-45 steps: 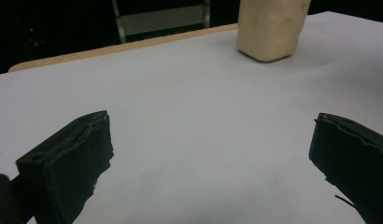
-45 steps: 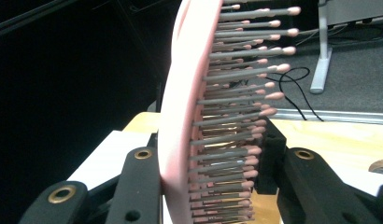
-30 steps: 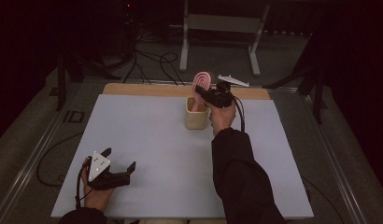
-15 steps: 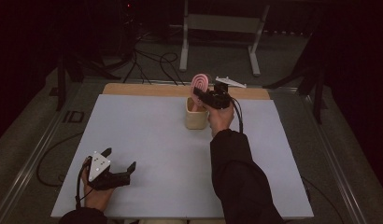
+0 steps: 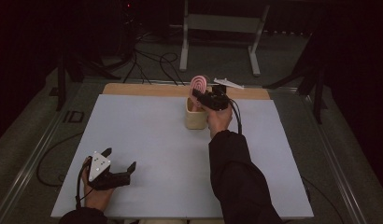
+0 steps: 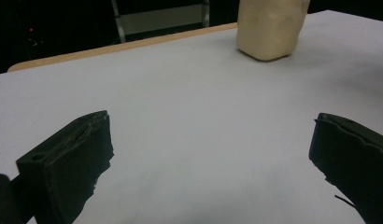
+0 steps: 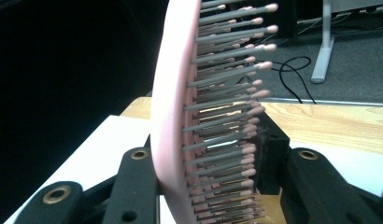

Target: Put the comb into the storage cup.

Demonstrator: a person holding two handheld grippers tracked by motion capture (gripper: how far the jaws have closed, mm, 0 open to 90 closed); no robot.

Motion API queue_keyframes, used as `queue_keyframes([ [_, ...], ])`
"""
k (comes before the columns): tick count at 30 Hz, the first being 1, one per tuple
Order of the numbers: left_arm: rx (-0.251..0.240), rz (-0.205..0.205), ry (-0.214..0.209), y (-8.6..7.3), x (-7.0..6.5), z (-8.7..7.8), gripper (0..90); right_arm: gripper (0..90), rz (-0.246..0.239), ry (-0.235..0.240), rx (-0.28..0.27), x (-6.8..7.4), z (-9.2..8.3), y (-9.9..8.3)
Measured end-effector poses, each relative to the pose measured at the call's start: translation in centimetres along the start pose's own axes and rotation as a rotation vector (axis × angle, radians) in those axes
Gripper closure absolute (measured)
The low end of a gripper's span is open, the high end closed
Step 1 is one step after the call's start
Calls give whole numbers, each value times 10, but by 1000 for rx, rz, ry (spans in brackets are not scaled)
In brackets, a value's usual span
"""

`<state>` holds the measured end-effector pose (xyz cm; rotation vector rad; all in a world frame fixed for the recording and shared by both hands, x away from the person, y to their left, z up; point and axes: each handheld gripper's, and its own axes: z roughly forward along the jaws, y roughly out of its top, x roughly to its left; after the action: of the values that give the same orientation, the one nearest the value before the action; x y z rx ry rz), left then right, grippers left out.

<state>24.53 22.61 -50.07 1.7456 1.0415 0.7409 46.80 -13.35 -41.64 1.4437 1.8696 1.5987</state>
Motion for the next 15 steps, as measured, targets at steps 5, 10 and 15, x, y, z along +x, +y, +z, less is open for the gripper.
queue_keyframes([
  [5,0,0,0,0,0,0,1,605,1,3,6,-1,1,-2],
  [10,1,0,1,0,0,0,1,604,4,4,7,-2,2,-3],
  [15,1,0,1,0,0,0,1,604,13,2,6,-4,2,-3],
])
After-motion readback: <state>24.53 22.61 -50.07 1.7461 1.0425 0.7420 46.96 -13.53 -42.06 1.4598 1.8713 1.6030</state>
